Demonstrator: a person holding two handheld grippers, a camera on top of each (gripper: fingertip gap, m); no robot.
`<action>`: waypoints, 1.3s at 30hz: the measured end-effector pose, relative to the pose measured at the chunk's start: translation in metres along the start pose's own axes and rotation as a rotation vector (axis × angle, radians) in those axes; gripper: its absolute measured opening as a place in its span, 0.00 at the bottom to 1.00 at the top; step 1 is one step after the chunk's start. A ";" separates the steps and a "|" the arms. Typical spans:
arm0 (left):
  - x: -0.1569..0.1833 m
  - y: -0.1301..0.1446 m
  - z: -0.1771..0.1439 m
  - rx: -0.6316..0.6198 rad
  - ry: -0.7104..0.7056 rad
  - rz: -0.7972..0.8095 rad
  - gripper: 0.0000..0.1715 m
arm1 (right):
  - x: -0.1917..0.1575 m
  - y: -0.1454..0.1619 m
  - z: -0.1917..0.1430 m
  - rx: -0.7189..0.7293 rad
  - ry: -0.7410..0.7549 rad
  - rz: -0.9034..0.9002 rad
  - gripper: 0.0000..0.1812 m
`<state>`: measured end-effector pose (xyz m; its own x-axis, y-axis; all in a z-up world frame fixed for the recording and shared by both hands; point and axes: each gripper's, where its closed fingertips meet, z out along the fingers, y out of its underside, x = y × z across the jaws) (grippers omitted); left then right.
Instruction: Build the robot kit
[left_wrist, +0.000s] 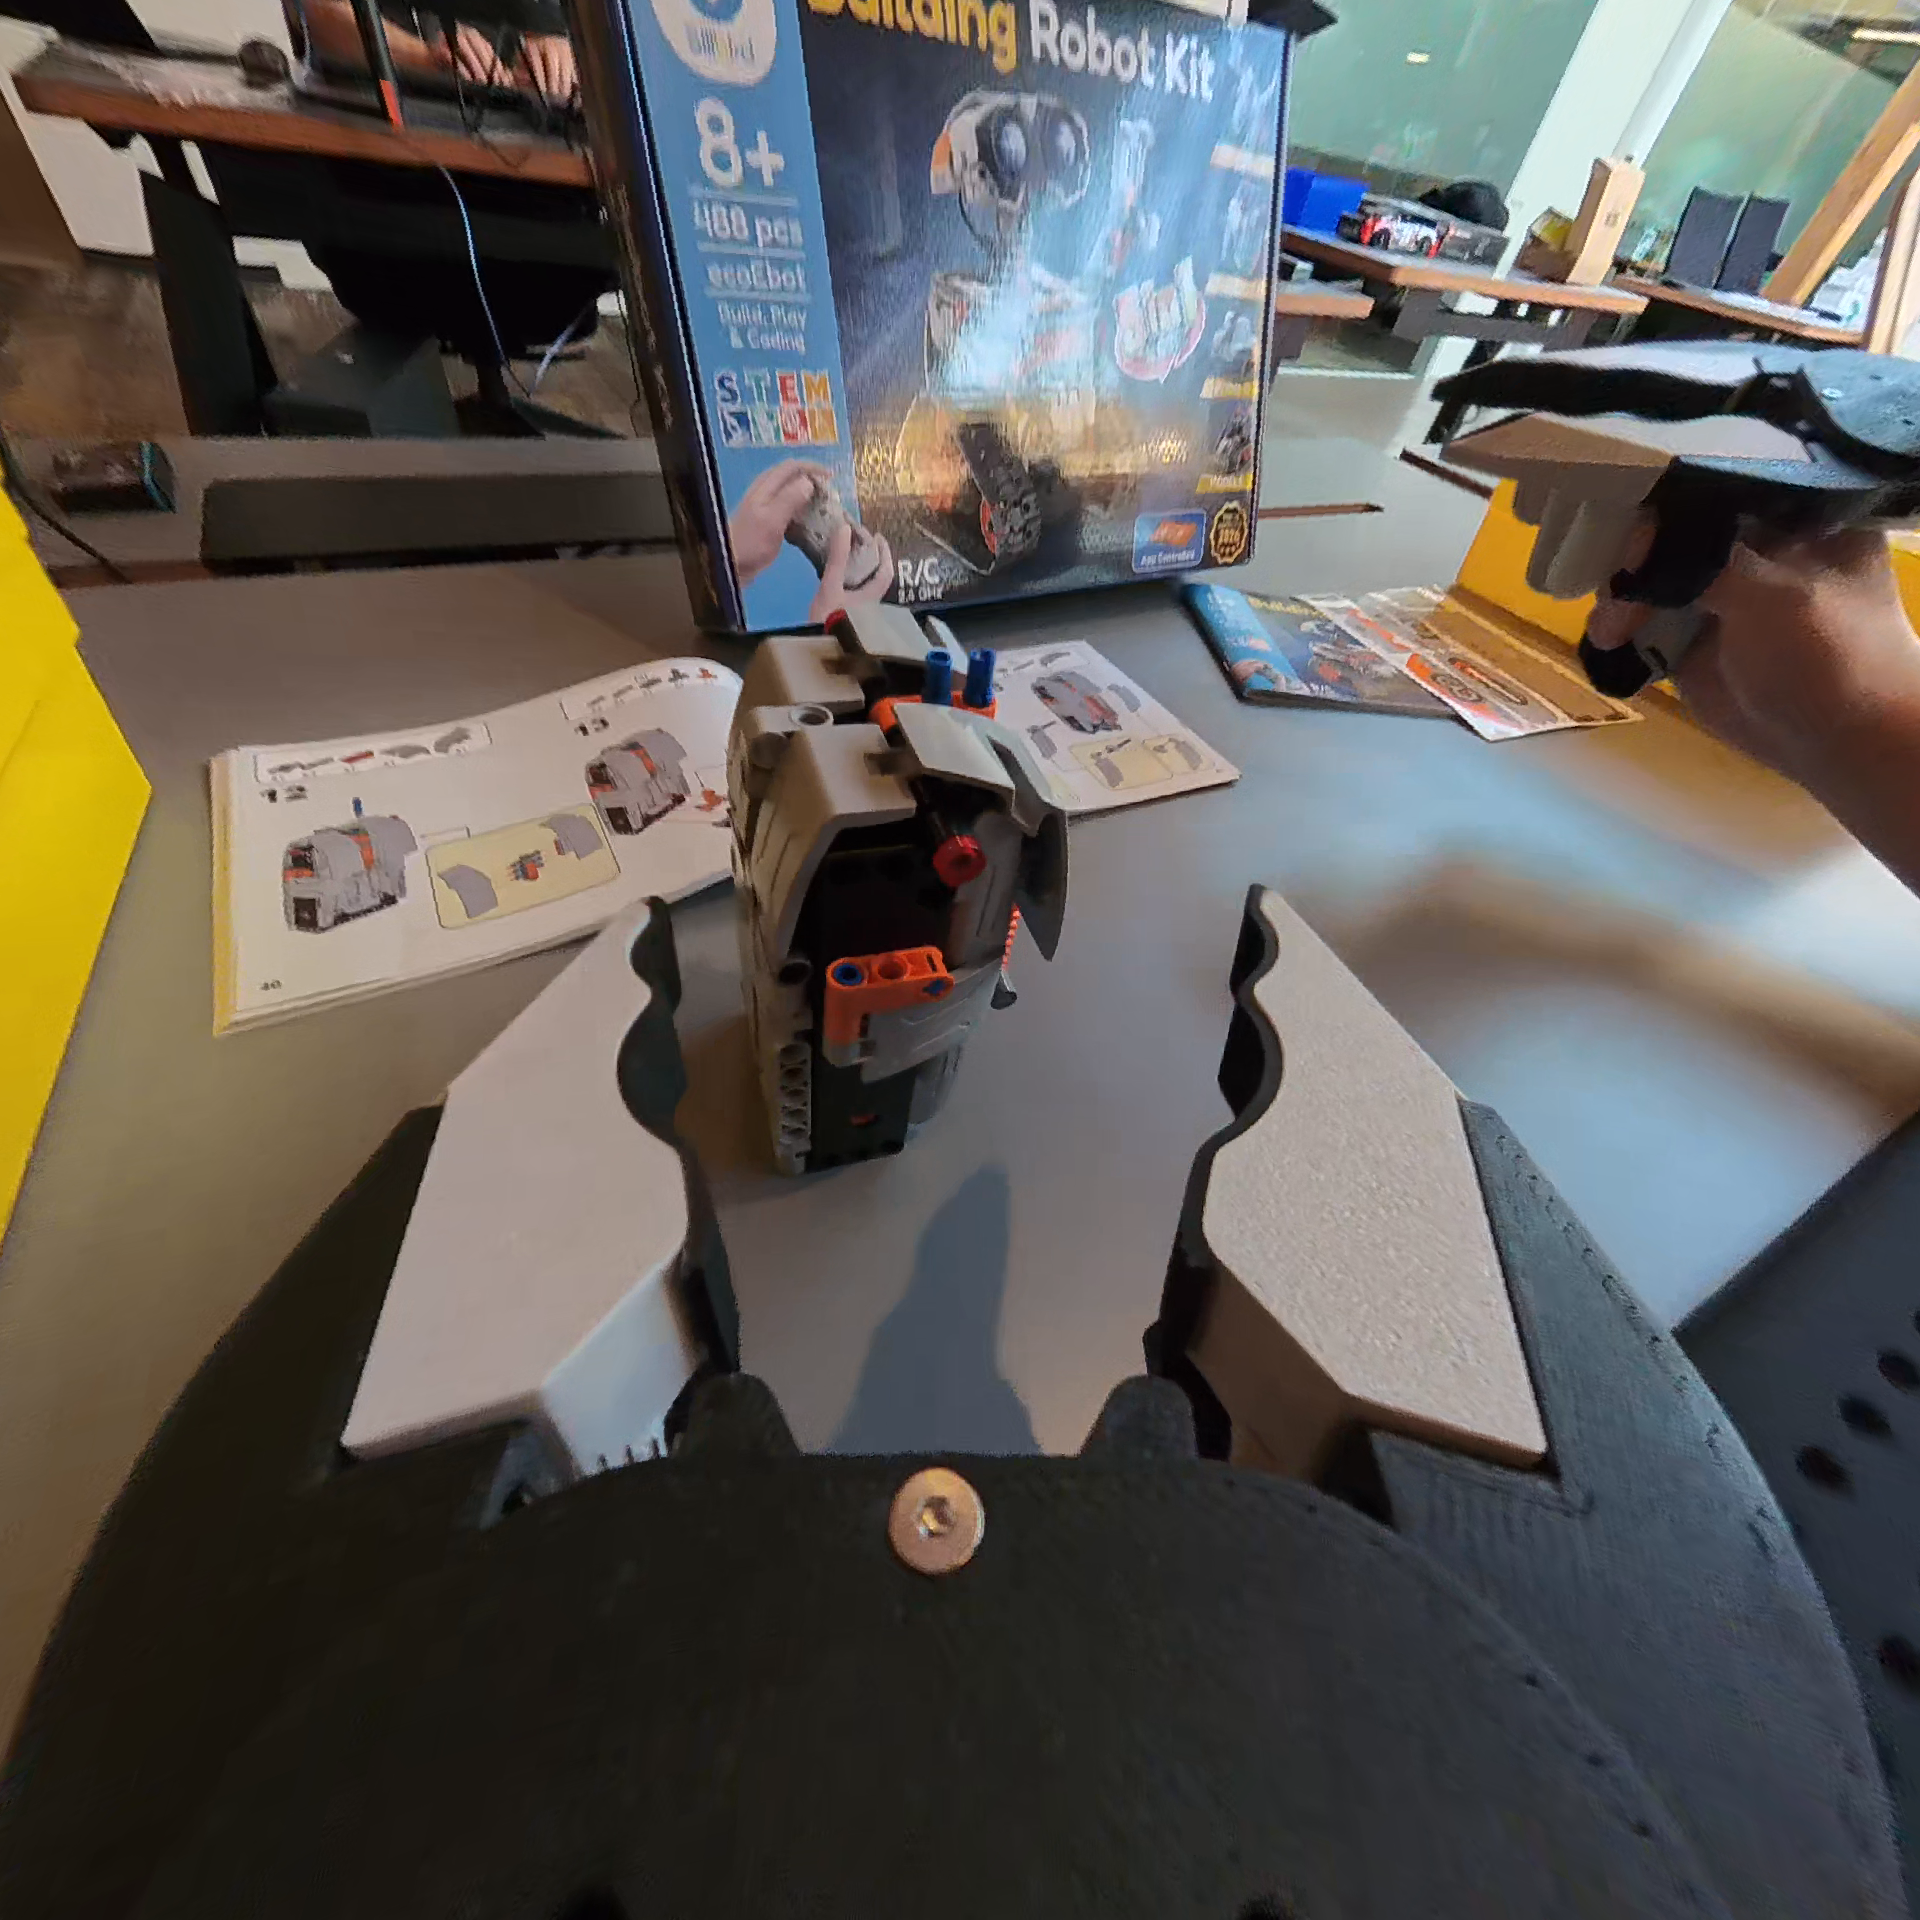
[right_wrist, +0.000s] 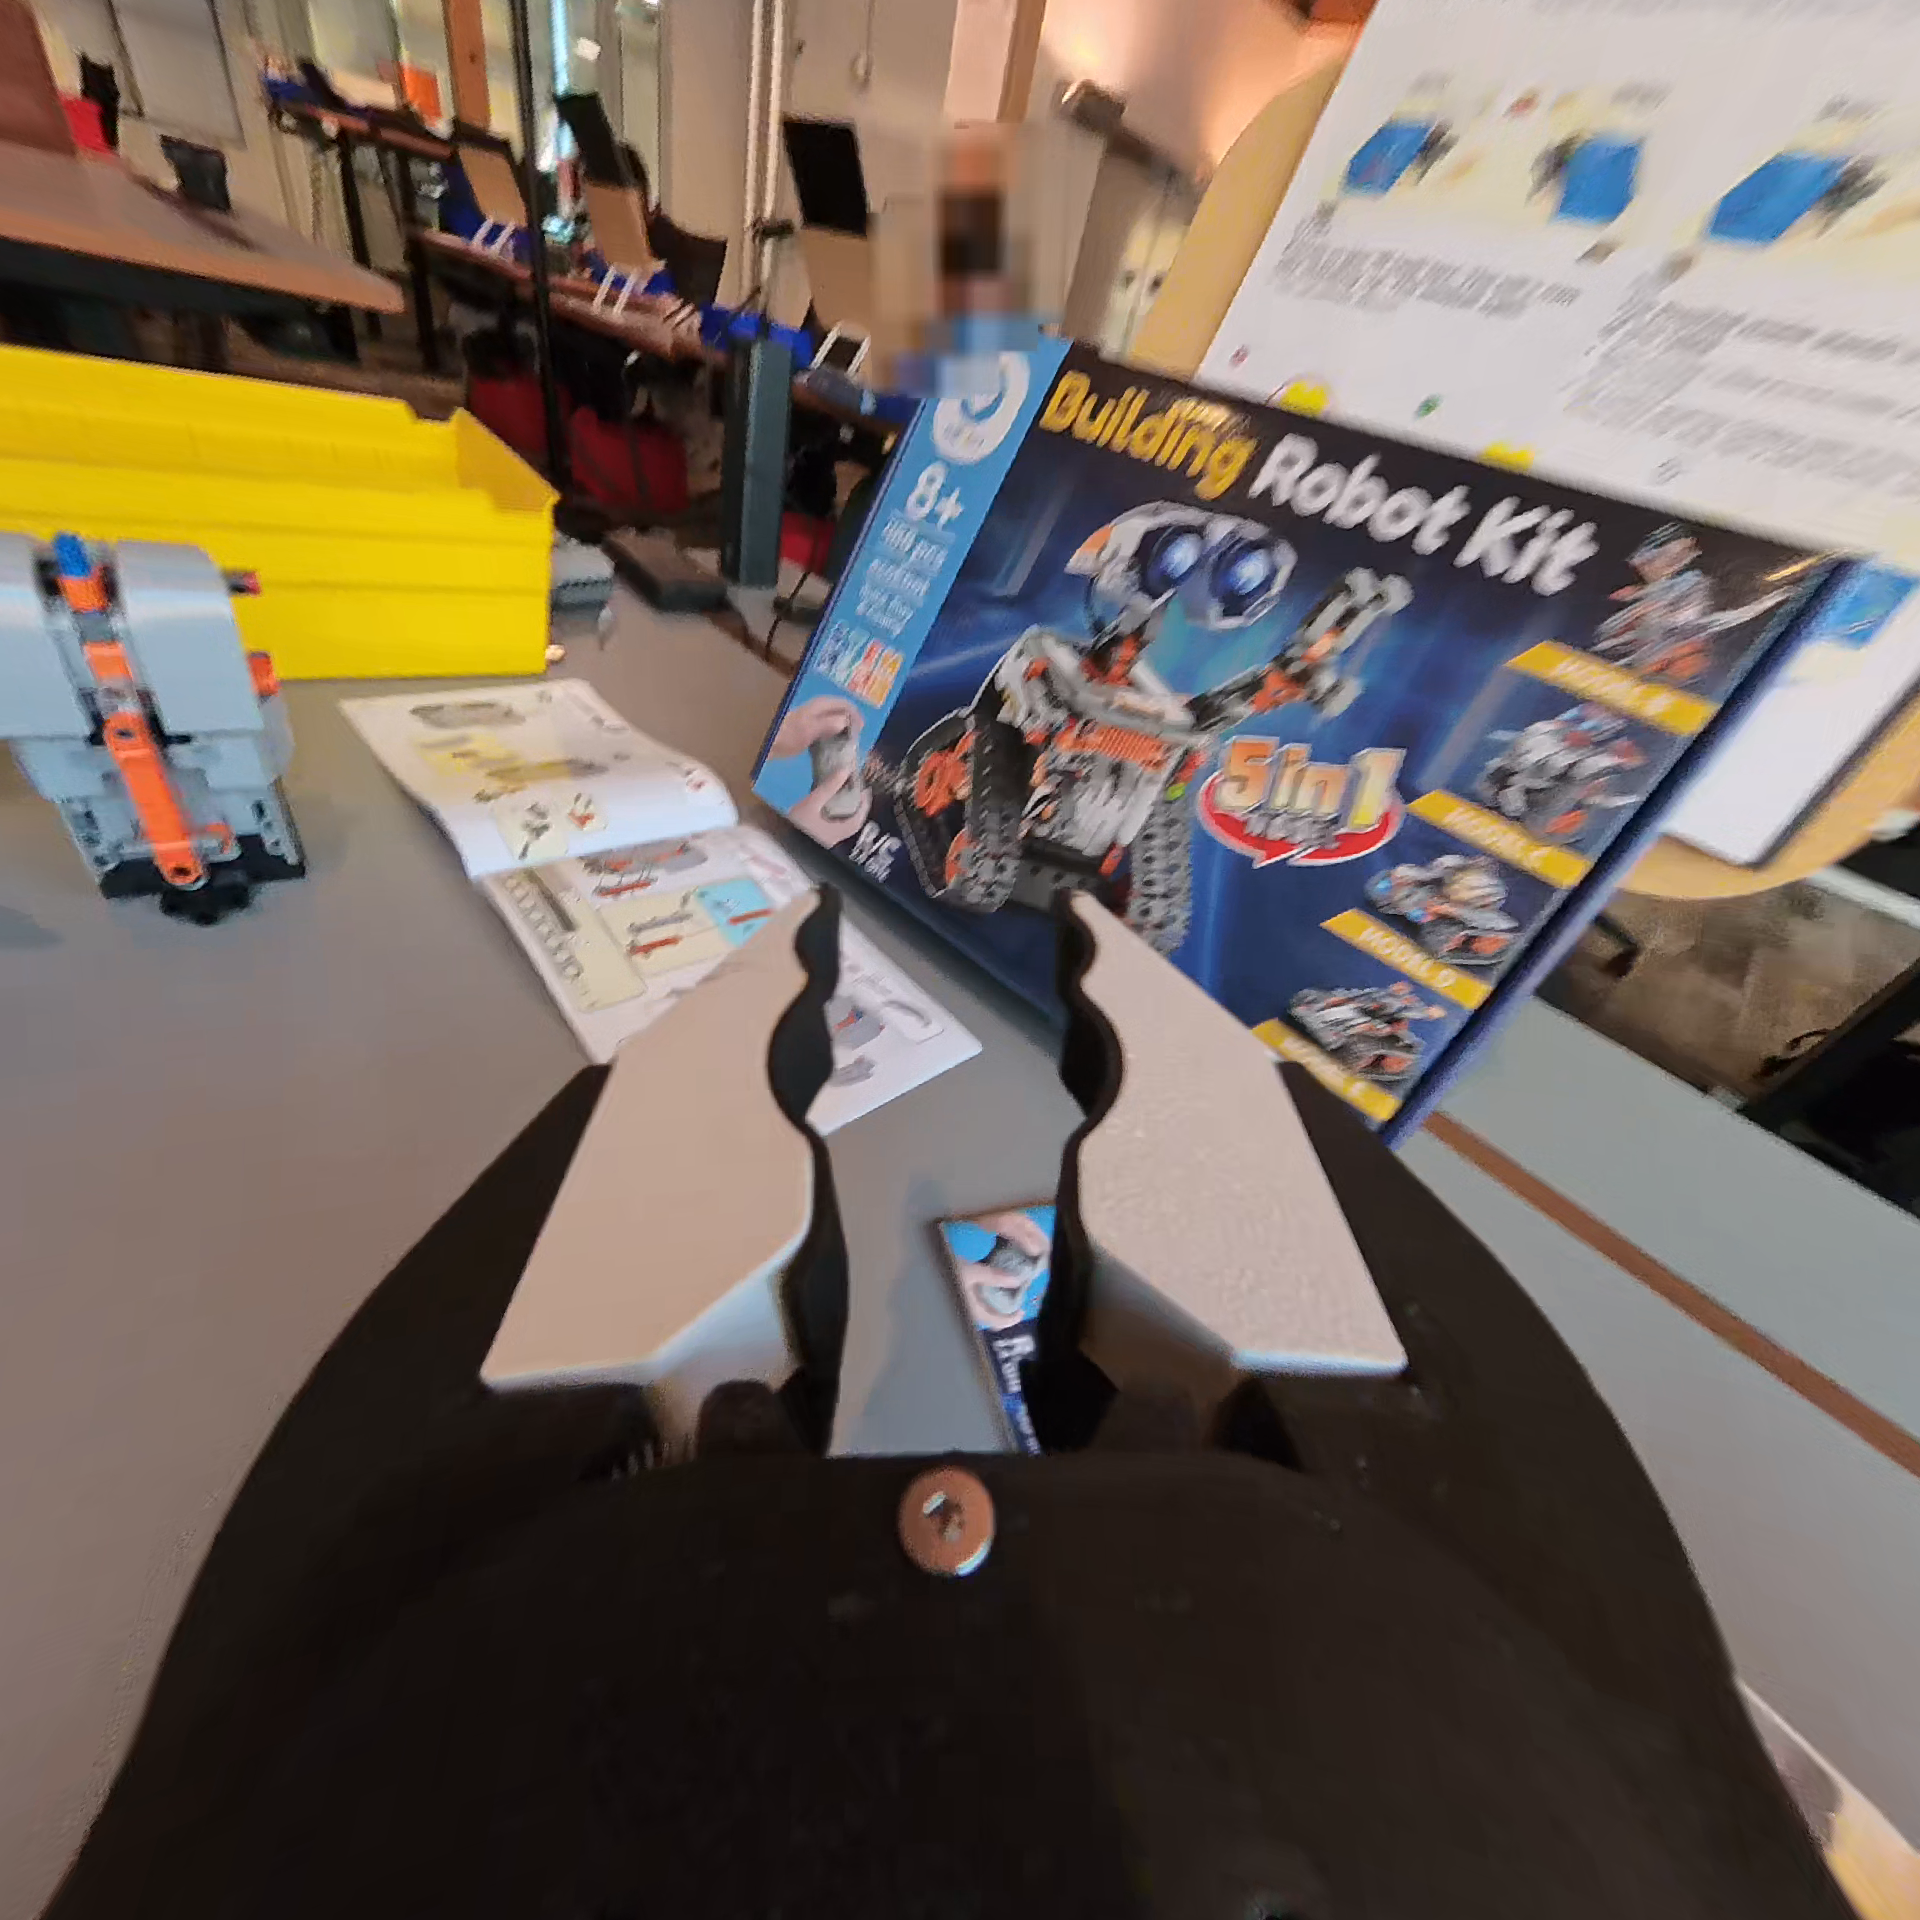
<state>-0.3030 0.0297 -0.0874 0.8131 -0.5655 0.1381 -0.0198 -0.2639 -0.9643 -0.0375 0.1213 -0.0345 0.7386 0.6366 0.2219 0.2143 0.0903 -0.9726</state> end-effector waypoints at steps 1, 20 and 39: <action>-0.001 -0.002 -0.001 0.015 -0.003 0.008 0.62 | 0.006 -0.007 -0.005 0.031 0.034 -0.013 0.14; 0.011 -0.090 -0.073 0.466 -0.022 0.084 0.56 | 0.014 -0.024 -0.020 0.096 0.120 -0.175 0.00; -0.053 -0.117 -0.183 0.289 -0.212 0.062 0.43 | 0.015 -0.020 -0.019 0.083 0.186 -0.284 0.00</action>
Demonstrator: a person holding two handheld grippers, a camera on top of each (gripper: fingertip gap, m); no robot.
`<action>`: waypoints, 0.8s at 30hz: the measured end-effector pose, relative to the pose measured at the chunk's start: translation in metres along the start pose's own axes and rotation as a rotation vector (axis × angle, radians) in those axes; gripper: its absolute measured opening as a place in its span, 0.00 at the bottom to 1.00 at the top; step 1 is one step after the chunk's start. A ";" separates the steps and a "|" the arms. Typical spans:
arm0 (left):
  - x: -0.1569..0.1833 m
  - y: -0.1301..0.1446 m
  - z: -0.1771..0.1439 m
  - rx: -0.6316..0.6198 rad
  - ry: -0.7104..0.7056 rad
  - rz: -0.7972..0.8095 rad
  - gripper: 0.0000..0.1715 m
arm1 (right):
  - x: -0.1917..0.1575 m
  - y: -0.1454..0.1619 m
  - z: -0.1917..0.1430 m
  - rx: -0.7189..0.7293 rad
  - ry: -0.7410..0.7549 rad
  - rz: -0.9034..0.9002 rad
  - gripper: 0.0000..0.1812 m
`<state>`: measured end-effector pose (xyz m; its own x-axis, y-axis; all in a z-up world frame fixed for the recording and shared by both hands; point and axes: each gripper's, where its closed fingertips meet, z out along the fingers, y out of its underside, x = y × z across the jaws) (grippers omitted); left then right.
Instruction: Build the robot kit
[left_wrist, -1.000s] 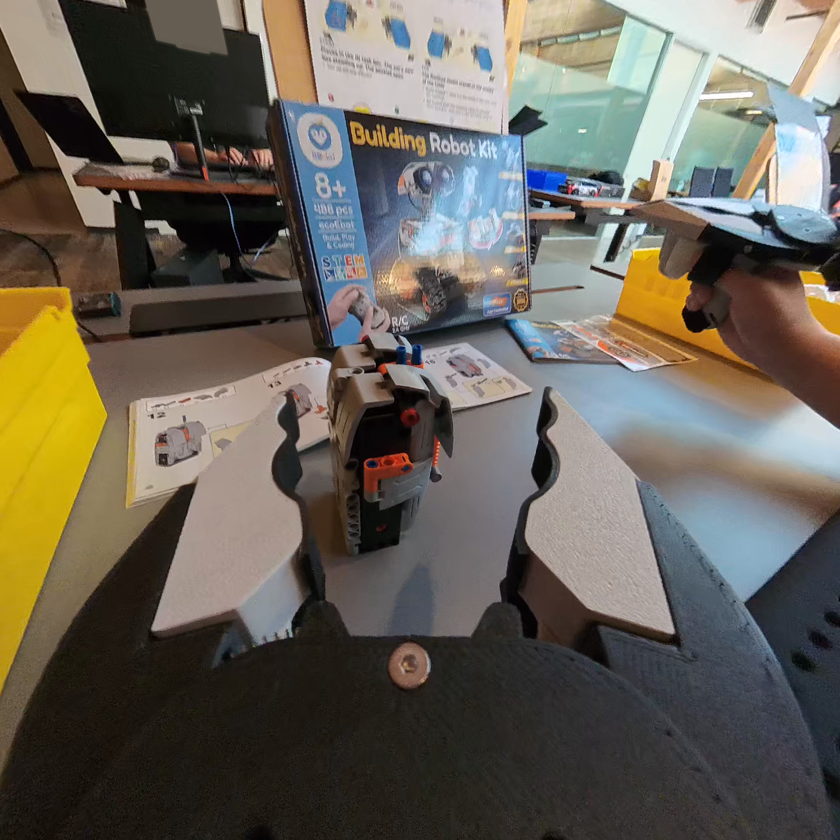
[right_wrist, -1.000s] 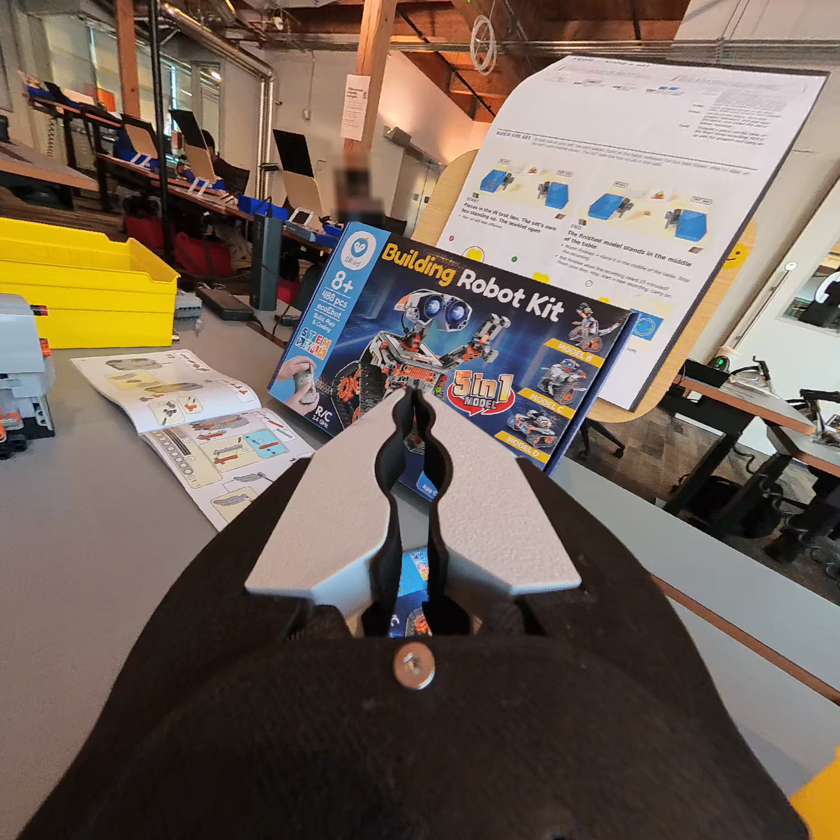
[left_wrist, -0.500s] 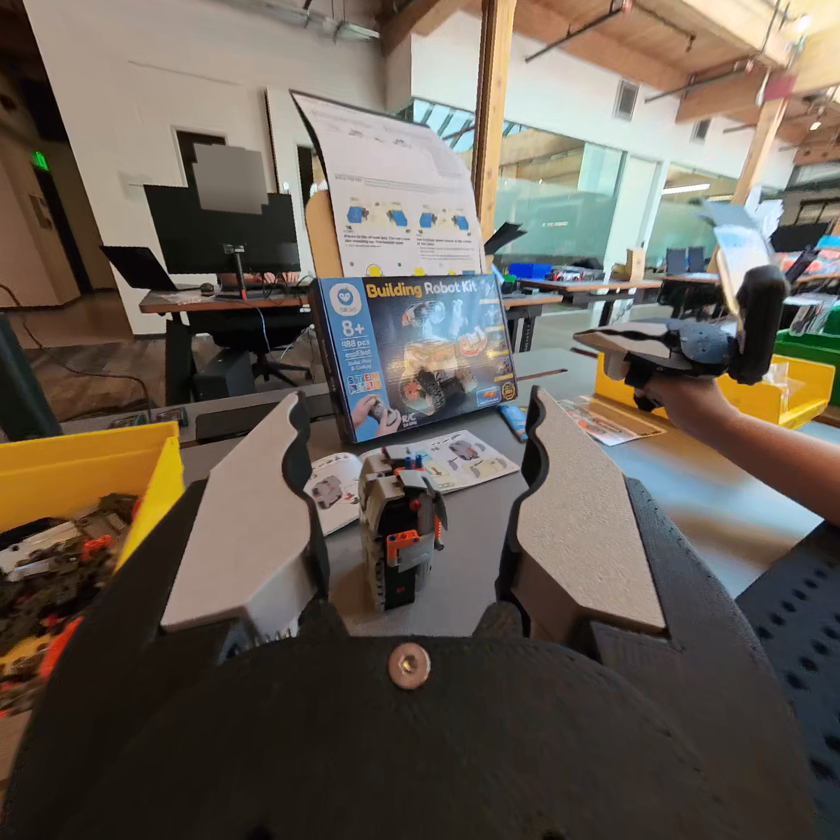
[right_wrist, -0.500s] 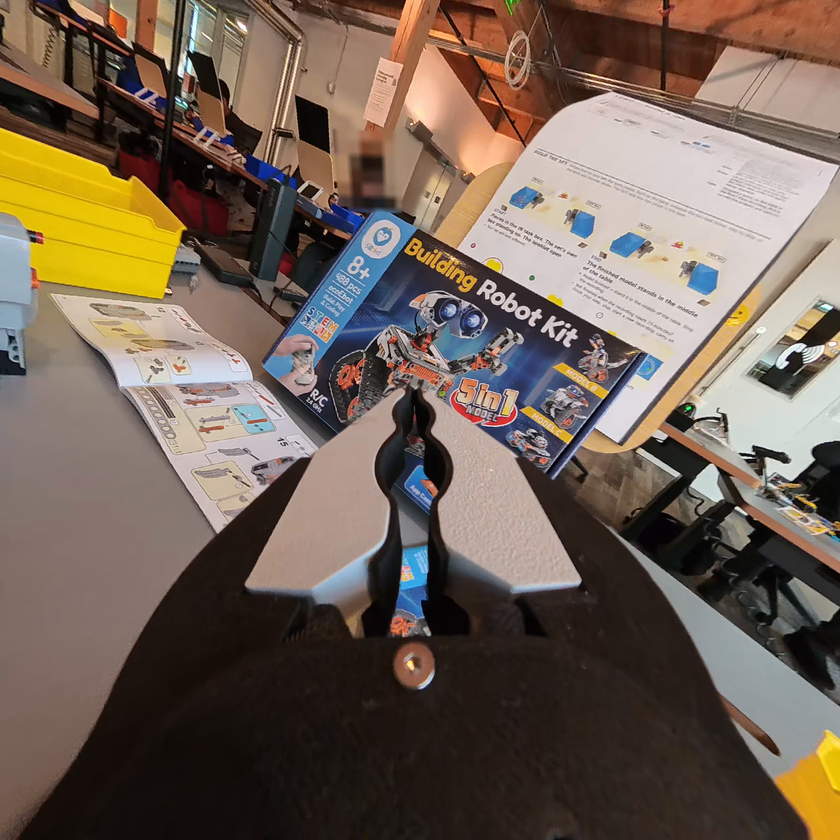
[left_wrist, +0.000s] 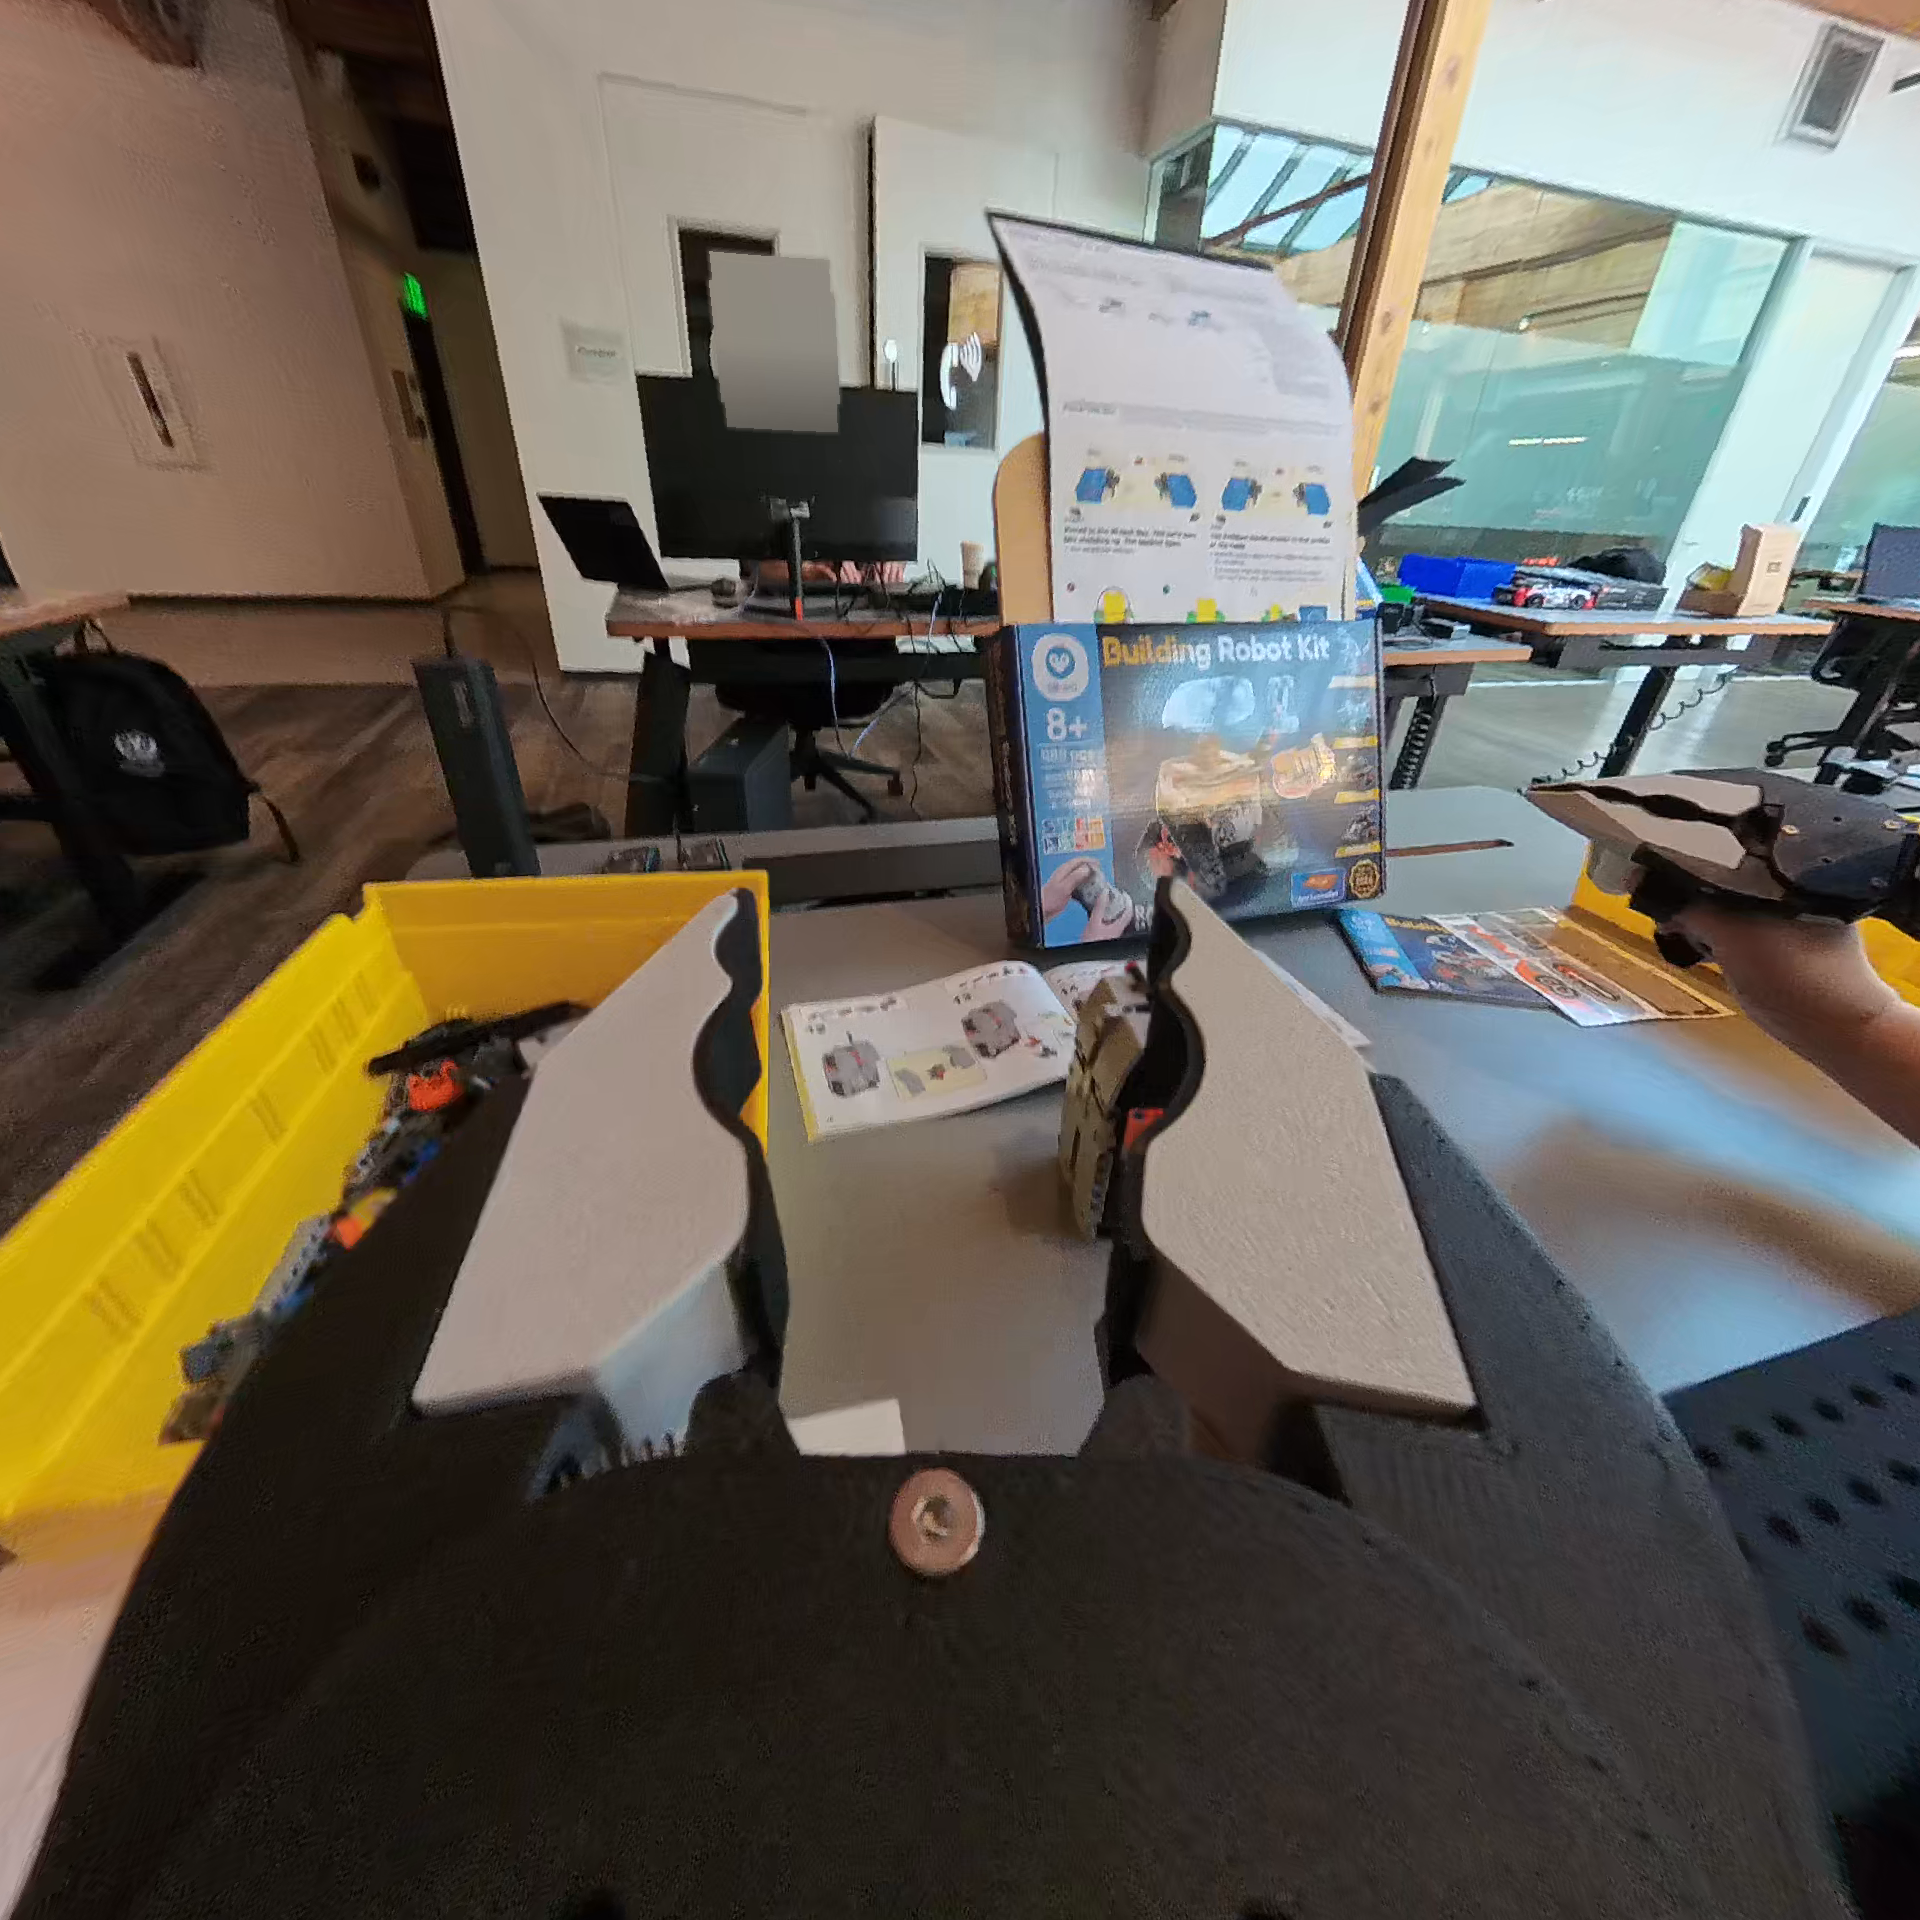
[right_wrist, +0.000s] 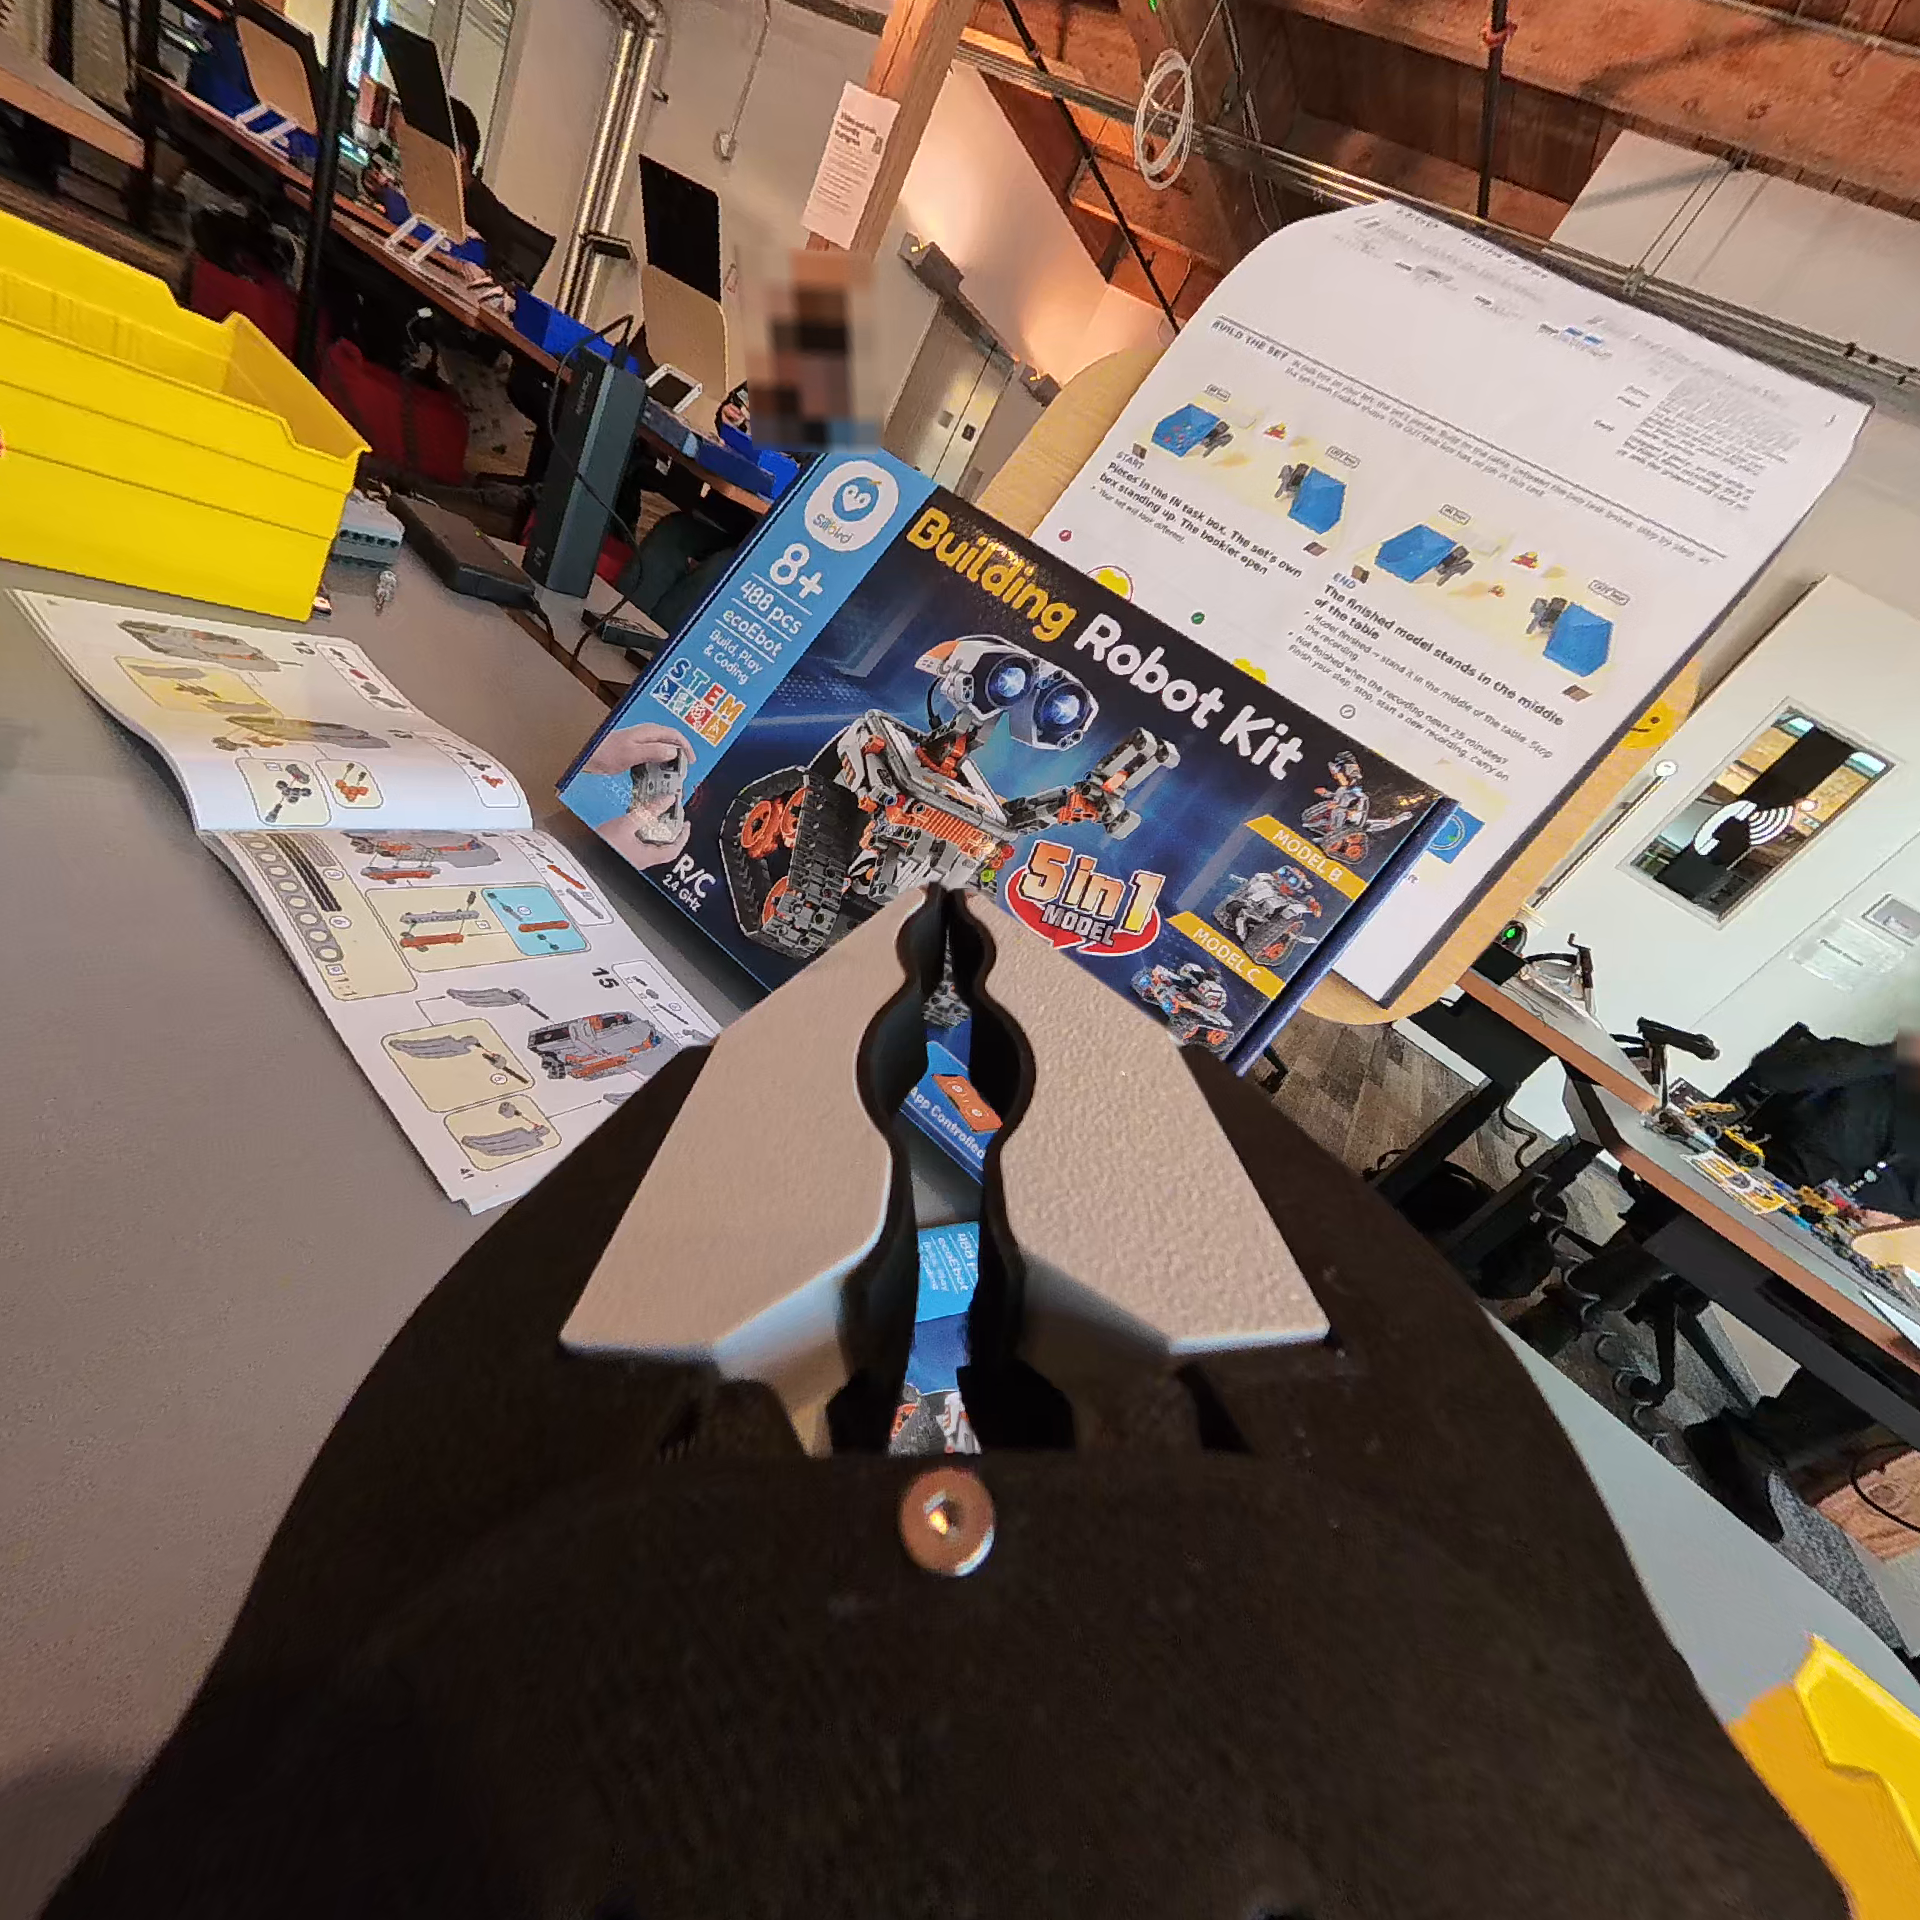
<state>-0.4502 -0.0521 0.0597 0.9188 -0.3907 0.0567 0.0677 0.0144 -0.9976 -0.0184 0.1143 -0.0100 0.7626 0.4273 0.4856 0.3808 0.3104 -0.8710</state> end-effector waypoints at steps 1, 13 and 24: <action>0.002 0.006 0.000 -0.027 0.015 -0.019 0.42 | -0.001 0.001 0.001 -0.003 -0.005 -0.001 0.00; 0.083 0.149 0.094 -0.349 0.117 0.080 0.47 | -0.013 0.010 0.005 -0.038 -0.045 -0.040 0.00; 0.082 0.185 0.144 -0.453 0.078 0.058 0.48 | -0.019 0.012 0.009 -0.050 -0.071 -0.064 0.00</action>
